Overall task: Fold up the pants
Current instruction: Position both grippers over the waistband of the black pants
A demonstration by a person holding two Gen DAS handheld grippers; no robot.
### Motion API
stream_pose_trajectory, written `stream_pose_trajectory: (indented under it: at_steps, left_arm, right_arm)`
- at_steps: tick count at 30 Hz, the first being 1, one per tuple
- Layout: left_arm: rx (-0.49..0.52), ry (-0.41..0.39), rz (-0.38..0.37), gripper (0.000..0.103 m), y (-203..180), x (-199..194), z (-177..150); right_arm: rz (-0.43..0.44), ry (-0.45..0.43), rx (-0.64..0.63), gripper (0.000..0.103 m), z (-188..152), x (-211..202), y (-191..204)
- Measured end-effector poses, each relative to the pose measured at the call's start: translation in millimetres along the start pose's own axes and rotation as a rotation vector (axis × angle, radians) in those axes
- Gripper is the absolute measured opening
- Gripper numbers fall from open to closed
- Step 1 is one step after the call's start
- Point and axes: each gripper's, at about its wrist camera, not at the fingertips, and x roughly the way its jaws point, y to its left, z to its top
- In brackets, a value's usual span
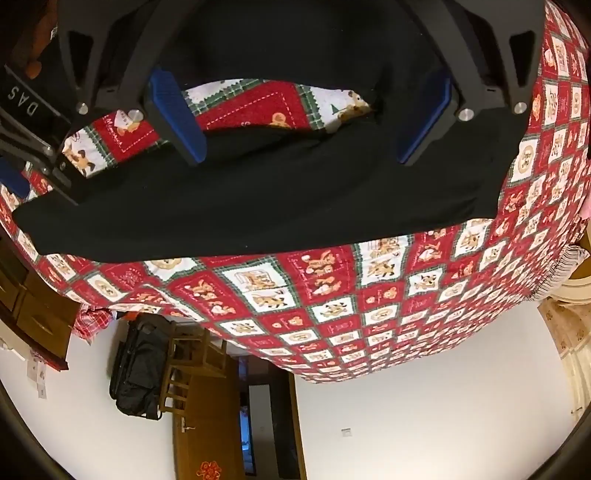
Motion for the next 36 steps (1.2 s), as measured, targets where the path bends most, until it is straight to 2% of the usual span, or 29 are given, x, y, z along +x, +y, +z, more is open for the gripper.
stream_pose_trajectory:
  at_steps: [11, 36]
  left_arm:
    - [-0.021, 0.026, -0.011, 0.103, 5.2, 1.2, -1.2]
    - [0.006, 0.014, 0.031, 0.103, 5.3, 3.7, -0.9]
  right_arm:
    - [0.0, -0.002, -0.002, 0.102, -0.2, 0.0, -0.2]
    - [0.005, 0.006, -0.008, 0.102, -0.5, 3.0, 3.0]
